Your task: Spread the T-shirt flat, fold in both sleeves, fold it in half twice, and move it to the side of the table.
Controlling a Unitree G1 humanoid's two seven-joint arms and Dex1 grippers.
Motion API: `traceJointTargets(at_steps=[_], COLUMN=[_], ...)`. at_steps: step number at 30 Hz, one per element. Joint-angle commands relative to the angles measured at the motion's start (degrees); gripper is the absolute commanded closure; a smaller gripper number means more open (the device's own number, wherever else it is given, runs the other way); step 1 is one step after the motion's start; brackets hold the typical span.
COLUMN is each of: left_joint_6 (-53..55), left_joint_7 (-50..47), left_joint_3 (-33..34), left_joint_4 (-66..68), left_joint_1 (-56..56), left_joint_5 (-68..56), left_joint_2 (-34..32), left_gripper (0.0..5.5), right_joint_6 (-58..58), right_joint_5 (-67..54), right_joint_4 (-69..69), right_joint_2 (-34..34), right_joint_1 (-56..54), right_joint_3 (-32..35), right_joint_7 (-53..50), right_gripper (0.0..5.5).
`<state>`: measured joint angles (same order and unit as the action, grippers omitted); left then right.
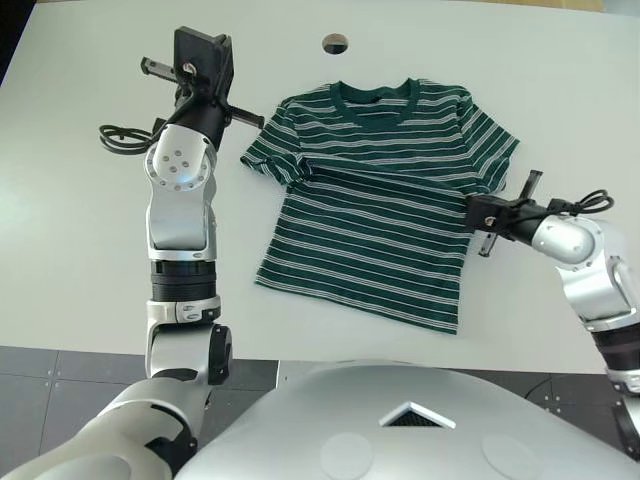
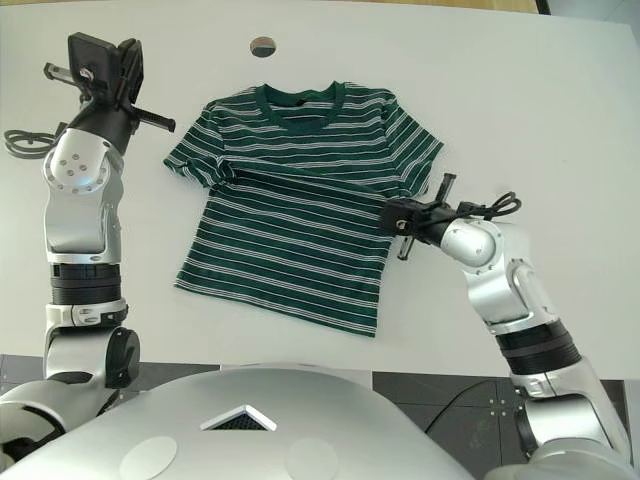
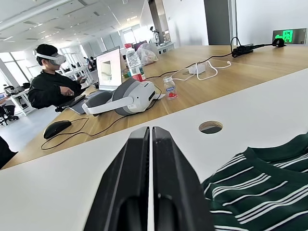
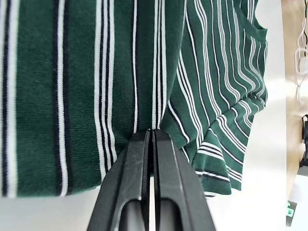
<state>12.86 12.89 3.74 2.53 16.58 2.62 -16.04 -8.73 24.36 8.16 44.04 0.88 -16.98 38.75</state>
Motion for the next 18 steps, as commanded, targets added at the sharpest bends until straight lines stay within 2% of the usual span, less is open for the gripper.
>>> traceJointTargets(at_steps=[1, 5, 9, 13, 18], left_joint_6=[-0.8, -1.2, -1.4, -1.5, -1.5], left_joint_7=[-0.1, 0.1, 0.1, 0.1, 0.2], left_joint_3=[0.1, 0.1, 0.1, 0.0, 0.0], left_joint_4=[1.5, 2.0, 2.2, 2.3, 2.5], left_joint_1=[0.1, 0.2, 0.0, -0.1, 0.0], left_joint_5=[-0.1, -0.3, -0.4, -0.5, -0.6], left_joint_2=[-0.7, -0.8, -0.8, -0.6, -0.6], left_gripper=[5.37, 5.37, 5.37, 5.37, 5.37], right_joint_6=[3.2, 5.4, 3.8, 1.4, 0.1], right_joint_5=[-3.9, -10.4, -12.3, -14.5, -14.0], right_joint_4=[1.9, 11.4, 15.6, 17.3, 16.1], right_joint_2=[-2.6, -6.6, -7.3, -4.2, 0.7], right_joint_1=[1.0, 0.9, 3.0, 7.3, 10.0], right_joint_3=[2.2, 2.5, -0.9, -5.5, -7.9], right_joint_7=[-2.1, -1.2, 2.5, 9.8, 15.7], right_gripper=[5.40, 5.40, 5.40, 5.40, 5.40])
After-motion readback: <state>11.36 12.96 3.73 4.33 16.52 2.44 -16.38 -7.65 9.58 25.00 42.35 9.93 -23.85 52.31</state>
